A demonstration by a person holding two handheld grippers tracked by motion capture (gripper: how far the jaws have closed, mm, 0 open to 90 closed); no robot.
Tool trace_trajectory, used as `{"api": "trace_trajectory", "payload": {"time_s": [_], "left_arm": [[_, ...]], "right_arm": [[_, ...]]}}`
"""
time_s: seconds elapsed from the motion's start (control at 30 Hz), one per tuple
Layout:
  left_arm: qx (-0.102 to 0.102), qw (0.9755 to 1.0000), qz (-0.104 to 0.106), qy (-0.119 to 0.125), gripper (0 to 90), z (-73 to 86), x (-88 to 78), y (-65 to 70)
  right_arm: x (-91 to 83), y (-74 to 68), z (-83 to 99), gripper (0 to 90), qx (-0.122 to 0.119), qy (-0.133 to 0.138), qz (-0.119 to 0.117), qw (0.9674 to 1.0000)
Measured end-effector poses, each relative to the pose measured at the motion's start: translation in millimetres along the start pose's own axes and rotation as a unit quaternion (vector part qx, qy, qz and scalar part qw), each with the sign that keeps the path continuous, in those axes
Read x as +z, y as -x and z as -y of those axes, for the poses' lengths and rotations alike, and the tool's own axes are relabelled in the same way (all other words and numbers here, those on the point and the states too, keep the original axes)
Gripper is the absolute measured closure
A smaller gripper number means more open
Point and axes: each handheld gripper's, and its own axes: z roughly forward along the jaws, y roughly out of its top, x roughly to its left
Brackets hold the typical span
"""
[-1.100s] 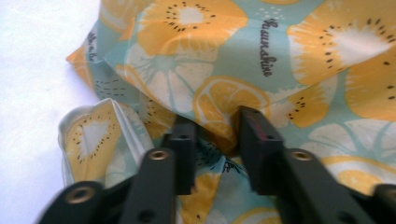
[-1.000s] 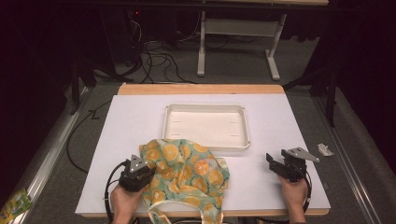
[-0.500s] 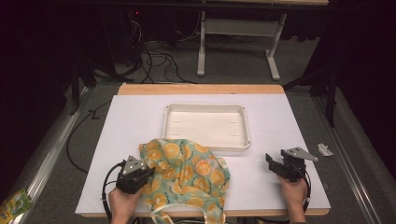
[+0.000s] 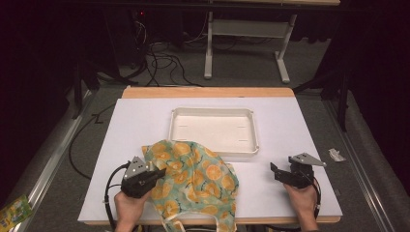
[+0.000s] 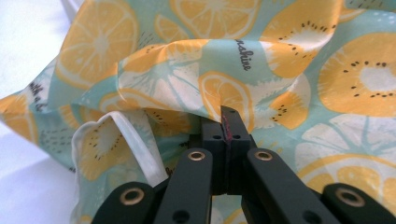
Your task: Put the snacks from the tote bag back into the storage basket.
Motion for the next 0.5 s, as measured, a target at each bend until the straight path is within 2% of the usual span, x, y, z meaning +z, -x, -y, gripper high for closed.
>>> {"api": "trace_trajectory", "payload": {"time_s": [0.13, 0.2, 0.3, 0.5], "left_arm": [[0.005, 1.0000, 0.005, 0.002, 90.0, -3.9, 2.7, 3.4], [0.010, 0.9999, 0.007, 0.000, 90.0, -5.2, 2.5, 5.1], [0.014, 0.9999, 0.008, 0.001, 90.0, -6.7, 1.6, 6.6], [0.015, 0.9998, 0.010, 0.000, 90.0, -8.5, 2.7, 8.1]], "right_arm": [[-6.5, -21.1, -3.1, 35.4, -0.025, 0.006, -0.034, 0.9991], [-11.8, -34.3, -6.4, 40.2, -0.031, 0.008, -0.062, 0.9975], [-18.8, -51.3, -9.9, 42.0, -0.048, 0.012, -0.084, 0.9952], [-32.0, -81.5, -15.0, 42.4, -0.077, 0.025, -0.130, 0.9882]]}}
